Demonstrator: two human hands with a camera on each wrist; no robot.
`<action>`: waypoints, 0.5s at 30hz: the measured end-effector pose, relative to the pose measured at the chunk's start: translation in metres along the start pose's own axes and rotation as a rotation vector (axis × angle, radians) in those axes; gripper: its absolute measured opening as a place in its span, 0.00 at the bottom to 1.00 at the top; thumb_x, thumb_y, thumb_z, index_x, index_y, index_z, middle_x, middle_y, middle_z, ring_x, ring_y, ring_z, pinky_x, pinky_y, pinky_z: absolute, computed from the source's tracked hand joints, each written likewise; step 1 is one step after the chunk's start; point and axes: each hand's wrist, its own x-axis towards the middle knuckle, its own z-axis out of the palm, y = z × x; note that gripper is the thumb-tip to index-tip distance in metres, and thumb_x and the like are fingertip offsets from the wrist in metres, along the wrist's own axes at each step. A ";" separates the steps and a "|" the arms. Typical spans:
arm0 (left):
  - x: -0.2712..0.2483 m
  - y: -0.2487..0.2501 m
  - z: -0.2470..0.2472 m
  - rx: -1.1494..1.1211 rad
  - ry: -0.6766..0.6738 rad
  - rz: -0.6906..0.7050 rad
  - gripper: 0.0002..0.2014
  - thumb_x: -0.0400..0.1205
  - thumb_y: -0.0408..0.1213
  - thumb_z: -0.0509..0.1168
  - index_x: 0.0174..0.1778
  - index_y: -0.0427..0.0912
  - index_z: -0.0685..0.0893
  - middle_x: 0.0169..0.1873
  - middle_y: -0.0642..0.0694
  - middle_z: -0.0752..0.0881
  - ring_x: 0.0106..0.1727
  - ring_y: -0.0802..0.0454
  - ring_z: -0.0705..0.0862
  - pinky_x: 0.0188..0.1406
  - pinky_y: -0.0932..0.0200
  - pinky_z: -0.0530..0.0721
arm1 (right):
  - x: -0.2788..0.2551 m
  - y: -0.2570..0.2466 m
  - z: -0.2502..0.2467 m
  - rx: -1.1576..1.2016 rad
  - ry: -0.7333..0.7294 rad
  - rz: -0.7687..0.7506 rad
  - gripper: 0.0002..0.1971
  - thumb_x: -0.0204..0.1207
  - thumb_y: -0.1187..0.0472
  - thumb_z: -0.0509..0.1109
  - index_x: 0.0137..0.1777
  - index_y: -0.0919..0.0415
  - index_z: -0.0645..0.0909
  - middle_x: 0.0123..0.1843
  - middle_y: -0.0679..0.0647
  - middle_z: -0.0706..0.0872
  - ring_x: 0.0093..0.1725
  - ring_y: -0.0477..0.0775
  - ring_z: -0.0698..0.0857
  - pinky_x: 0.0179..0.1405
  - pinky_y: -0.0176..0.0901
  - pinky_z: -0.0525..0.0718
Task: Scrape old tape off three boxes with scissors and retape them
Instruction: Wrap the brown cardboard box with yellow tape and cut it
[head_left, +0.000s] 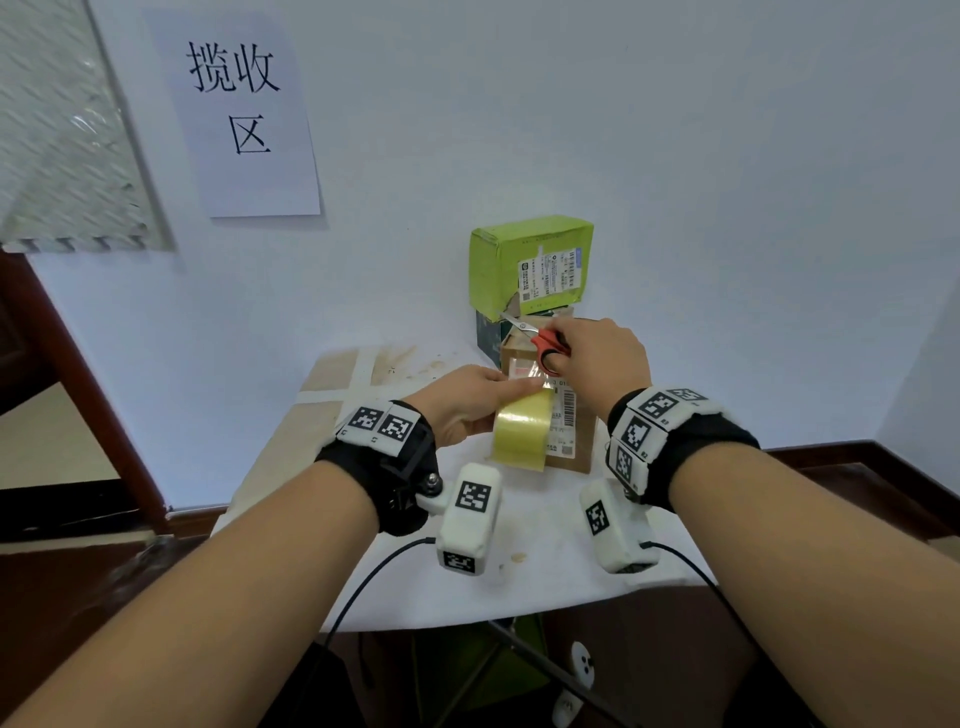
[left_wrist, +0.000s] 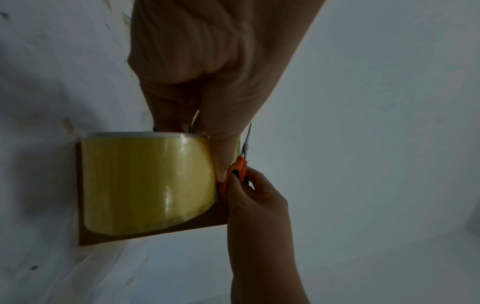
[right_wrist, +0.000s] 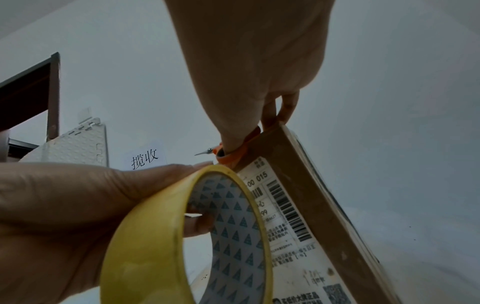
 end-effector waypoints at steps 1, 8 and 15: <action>0.000 0.000 -0.001 -0.017 -0.017 -0.011 0.16 0.78 0.42 0.72 0.55 0.35 0.84 0.44 0.44 0.90 0.42 0.53 0.88 0.47 0.61 0.88 | 0.000 0.000 -0.001 -0.002 -0.003 0.001 0.12 0.79 0.53 0.65 0.61 0.52 0.80 0.54 0.53 0.87 0.55 0.59 0.83 0.49 0.48 0.77; 0.001 -0.001 -0.003 -0.040 -0.067 -0.076 0.12 0.80 0.40 0.70 0.54 0.36 0.85 0.47 0.44 0.90 0.44 0.53 0.88 0.45 0.63 0.88 | -0.002 -0.001 -0.003 -0.009 -0.006 0.008 0.13 0.80 0.53 0.65 0.61 0.52 0.80 0.54 0.54 0.87 0.55 0.60 0.83 0.47 0.46 0.76; 0.008 -0.012 0.001 0.015 -0.088 -0.111 0.08 0.81 0.38 0.70 0.50 0.37 0.85 0.43 0.45 0.90 0.39 0.55 0.89 0.42 0.62 0.89 | -0.002 -0.002 -0.006 -0.004 -0.012 0.014 0.13 0.80 0.53 0.64 0.61 0.53 0.80 0.53 0.55 0.87 0.53 0.60 0.83 0.45 0.45 0.75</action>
